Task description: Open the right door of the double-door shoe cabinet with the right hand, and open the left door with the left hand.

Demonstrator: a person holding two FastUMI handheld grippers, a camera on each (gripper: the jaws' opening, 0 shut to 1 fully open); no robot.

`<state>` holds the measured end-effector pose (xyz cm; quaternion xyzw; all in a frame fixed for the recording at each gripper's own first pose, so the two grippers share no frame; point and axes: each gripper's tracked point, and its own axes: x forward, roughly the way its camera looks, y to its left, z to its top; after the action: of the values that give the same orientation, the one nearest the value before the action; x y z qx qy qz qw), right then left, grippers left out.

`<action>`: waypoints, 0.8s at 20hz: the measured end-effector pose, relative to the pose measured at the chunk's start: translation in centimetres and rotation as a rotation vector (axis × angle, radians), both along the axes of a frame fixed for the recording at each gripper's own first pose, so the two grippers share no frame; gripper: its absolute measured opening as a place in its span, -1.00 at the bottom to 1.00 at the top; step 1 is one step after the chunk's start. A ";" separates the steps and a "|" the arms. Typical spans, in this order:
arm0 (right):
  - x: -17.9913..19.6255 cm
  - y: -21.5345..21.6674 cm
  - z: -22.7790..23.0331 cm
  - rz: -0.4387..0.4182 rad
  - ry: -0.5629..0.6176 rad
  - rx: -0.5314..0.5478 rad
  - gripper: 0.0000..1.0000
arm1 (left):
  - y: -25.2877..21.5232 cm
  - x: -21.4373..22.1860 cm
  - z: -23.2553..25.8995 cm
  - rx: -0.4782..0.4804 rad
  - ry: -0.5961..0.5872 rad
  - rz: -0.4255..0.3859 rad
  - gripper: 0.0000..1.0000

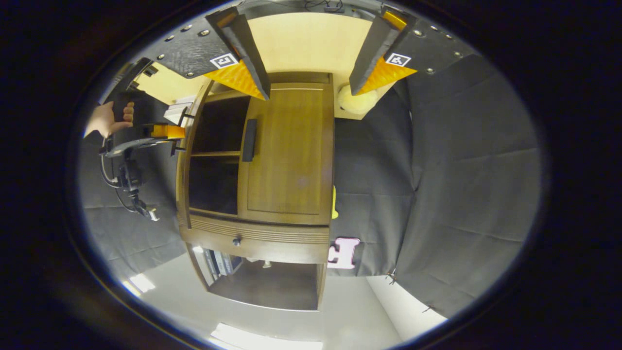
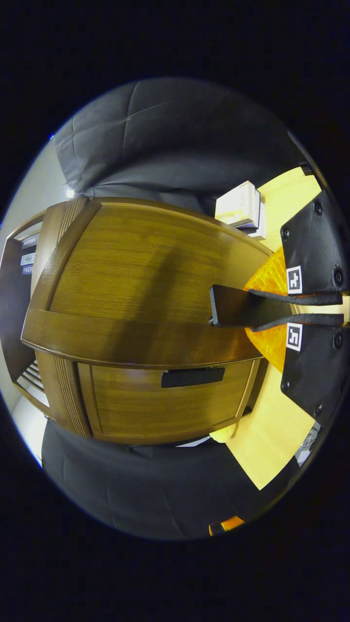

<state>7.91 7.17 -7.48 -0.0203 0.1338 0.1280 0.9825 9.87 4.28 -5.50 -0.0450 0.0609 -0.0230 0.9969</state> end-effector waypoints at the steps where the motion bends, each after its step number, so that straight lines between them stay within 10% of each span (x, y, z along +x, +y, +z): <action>1: -0.2 -0.2 -0.2 0.004 0.002 0.017 -0.77 | 0.2 -0.1 0.2 0.014 -0.005 0.008 0.84; 16: -3.2 -7.0 -0.3 0.084 -0.012 0.117 -0.77 | -12.3 2.6 4.5 -0.034 0.001 -0.069 0.84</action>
<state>4.67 0.18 -7.83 0.0308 0.1192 0.1768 0.9765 12.50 -8.02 -1.02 -0.0599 0.0626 -0.0583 0.9945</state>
